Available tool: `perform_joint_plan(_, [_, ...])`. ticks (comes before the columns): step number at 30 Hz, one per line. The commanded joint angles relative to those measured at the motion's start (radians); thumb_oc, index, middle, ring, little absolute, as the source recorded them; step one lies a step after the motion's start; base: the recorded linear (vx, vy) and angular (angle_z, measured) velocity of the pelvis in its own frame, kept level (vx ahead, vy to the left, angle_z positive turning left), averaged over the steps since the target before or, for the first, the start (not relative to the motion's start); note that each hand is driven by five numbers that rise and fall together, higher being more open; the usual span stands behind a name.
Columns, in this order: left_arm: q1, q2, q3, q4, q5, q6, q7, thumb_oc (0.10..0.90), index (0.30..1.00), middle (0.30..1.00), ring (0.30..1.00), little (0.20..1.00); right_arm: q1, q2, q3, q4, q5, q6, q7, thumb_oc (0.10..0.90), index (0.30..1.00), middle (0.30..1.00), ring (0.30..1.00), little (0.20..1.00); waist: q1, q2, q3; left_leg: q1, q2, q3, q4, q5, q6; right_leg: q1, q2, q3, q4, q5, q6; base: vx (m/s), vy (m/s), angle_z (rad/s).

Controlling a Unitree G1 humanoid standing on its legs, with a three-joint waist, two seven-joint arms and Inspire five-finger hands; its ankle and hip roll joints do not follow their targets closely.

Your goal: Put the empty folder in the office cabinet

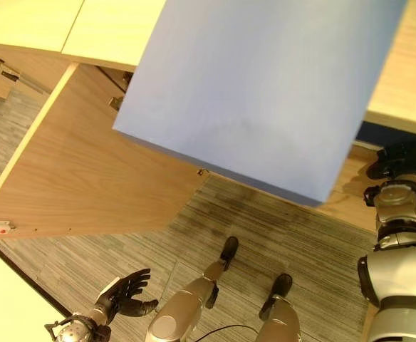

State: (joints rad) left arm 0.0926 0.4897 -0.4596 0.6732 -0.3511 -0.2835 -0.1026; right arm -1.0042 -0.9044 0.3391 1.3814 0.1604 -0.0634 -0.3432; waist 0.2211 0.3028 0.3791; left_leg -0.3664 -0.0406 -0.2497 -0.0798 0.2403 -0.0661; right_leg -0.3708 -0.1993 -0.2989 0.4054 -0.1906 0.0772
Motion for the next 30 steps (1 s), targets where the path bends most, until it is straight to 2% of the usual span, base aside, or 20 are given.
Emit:
perform_joint_plan(1, [-0.024,-0.005,-0.036,0.02,-0.038,-0.017,-0.009,0.8,0.9,0.9,0.9,0.9,-0.137,-0.197,0.118,-0.071,-0.015,-0.059,-0.052,0.4,0.3,0.3,0.3,0.3,0.007,-0.012,-0.024,0.063,0.052,0.017,-0.007,-0.14,-0.047,0.05,-0.031,0.023,-0.188,0.047,0.039,0.0,-0.021,-0.05])
perform_joint_plan(4, [-0.027,-0.008,-0.036,0.029,-0.033,-0.015,-0.011,0.8,0.9,0.9,0.9,0.9,-0.173,-0.215,0.141,-0.064,-0.018,-0.059,-0.05,0.4,0.3,0.3,0.3,0.3,0.005,-0.007,-0.03,0.064,0.051,0.018,-0.007,-0.14,-0.049,0.044,-0.032,0.026,-0.178,0.041,0.038,0.01,-0.024,-0.08])
perform_joint_plan(10, [-0.032,-0.017,-0.036,0.054,-0.024,-0.012,-0.012,0.8,0.9,0.9,0.9,0.9,-0.202,-0.218,0.154,-0.088,0.001,-0.067,-0.056,0.4,0.3,0.3,0.3,0.3,-0.005,-0.016,-0.04,0.078,0.057,0.021,-0.007,-0.143,-0.051,0.05,-0.028,0.03,-0.165,0.027,0.033,0.01,-0.023,0.02])
perform_joint_plan(15, [-0.039,-0.036,-0.019,0.084,-0.025,-0.007,-0.005,0.8,0.9,0.9,0.9,0.9,-0.14,-0.173,0.089,-0.142,0.052,-0.089,-0.067,0.4,0.3,0.3,0.3,0.3,-0.023,-0.043,-0.052,0.1,0.067,0.02,-0.007,-0.154,-0.051,0.083,-0.014,0.025,-0.174,0.022,0.028,0.02,-0.05,0.02])
perform_joint_plan(18, [-0.044,-0.045,-0.003,0.107,-0.016,-0.006,0.0,0.8,0.9,0.9,0.9,0.9,-0.081,-0.137,0.042,-0.201,0.075,-0.11,-0.076,0.4,0.3,0.3,0.3,0.3,-0.036,-0.057,-0.056,0.102,0.074,0.02,-0.007,-0.137,-0.047,0.095,-0.005,0.015,-0.195,0.059,0.025,-0.06,0.004,0.02])
perform_joint_plan(20, [-0.044,-0.06,0.026,0.137,-0.013,-0.002,0.011,0.8,0.9,0.9,0.9,0.9,0.028,-0.077,-0.032,-0.306,0.091,-0.134,-0.088,0.4,0.3,0.3,0.3,0.3,-0.056,-0.086,-0.066,0.126,0.084,0.027,-0.007,-0.149,-0.046,0.132,0.007,0.02,-0.222,0.067,0.025,0.04,-0.045,0.03])
perform_joint_plan(21, [-0.044,-0.058,0.025,0.137,-0.014,-0.002,0.011,0.8,0.9,0.9,0.9,0.9,0.034,-0.077,-0.037,-0.308,0.09,-0.134,-0.089,0.4,0.3,0.3,0.3,0.3,-0.055,-0.087,-0.066,0.127,0.085,0.027,-0.007,-0.149,-0.046,0.133,0.008,0.02,-0.223,0.067,0.025,0.06,-0.03,-0.07])
perform_joint_plan(22, [-0.042,-0.076,0.057,0.172,-0.006,0.003,0.024,0.8,0.9,0.9,0.9,0.9,0.13,-0.024,-0.1,-0.405,0.103,-0.161,-0.094,0.4,0.3,0.3,0.3,0.3,-0.074,-0.112,-0.077,0.149,0.091,0.038,-0.007,-0.159,-0.044,0.166,0.019,0.028,-0.256,0.078,0.026,0.04,-0.014,-0.06])
perform_joint_plan(24, [-0.04,-0.08,0.073,0.188,-0.003,0.004,0.029,0.8,0.9,0.9,0.9,0.9,0.178,-0.004,-0.126,-0.455,0.096,-0.166,-0.1,0.4,0.3,0.3,0.3,0.3,-0.082,-0.122,-0.081,0.159,0.095,0.045,-0.007,-0.163,-0.043,0.181,0.024,0.03,-0.268,0.083,0.026,0.05,0.007,-0.17])
perform_joint_plan(25, [-0.043,-0.095,0.101,0.217,0.002,0.006,0.037,0.8,0.9,0.9,0.9,0.9,0.254,0.041,-0.169,-0.513,0.097,-0.18,-0.116,0.4,0.3,0.3,0.3,0.3,-0.099,-0.135,-0.087,0.174,0.1,0.055,-0.007,-0.169,-0.044,0.198,0.033,0.037,-0.284,0.088,0.028,0.05,0.025,-0.22])
perform_joint_plan(30, [-0.032,-0.113,0.193,0.296,0.023,0.015,0.068,0.8,0.9,0.9,0.9,0.9,0.505,0.192,-0.292,-0.624,0.077,-0.196,-0.112,0.4,0.3,0.3,0.3,0.3,-0.123,-0.179,-0.125,0.23,0.112,0.072,-0.007,-0.185,-0.034,0.26,0.046,0.048,-0.33,0.104,0.026,0.08,0.007,-0.23])
